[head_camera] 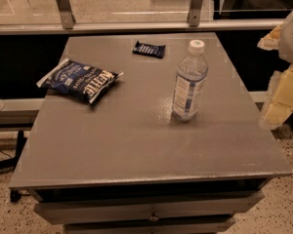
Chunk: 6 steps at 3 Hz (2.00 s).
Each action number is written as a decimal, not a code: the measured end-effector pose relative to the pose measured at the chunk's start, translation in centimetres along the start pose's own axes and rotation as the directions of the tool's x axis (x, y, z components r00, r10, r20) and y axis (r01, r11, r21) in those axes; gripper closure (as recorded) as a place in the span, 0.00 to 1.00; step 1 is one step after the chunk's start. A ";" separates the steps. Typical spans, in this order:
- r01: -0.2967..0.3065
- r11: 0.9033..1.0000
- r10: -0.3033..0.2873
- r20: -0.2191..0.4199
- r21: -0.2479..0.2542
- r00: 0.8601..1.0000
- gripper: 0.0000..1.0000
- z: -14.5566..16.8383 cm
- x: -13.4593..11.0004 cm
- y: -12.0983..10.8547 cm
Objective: Knock blue plastic bottle over
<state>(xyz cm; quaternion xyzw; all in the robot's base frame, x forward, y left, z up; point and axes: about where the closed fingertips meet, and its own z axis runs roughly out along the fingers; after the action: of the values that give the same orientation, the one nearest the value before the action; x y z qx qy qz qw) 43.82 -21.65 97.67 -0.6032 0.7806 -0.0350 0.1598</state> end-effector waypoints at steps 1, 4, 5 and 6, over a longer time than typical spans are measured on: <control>-0.001 1.000 0.001 0.003 0.004 1.000 0.00 -0.1 0.0 0.0; -0.241 0.967 0.252 0.427 -0.081 0.869 0.00 6.1 0.9 -0.5; -0.295 0.945 0.318 0.596 -0.139 0.737 0.00 8.4 -0.9 -1.1; -0.304 0.931 0.352 0.725 -0.203 0.592 0.00 9.5 -4.3 -1.6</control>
Offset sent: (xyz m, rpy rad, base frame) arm -0.0016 -0.0152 -0.0379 0.3517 -0.0112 -0.0946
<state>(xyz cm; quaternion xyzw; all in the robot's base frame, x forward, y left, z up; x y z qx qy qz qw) 49.01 -16.64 89.94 -0.4133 0.7420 0.2696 0.4538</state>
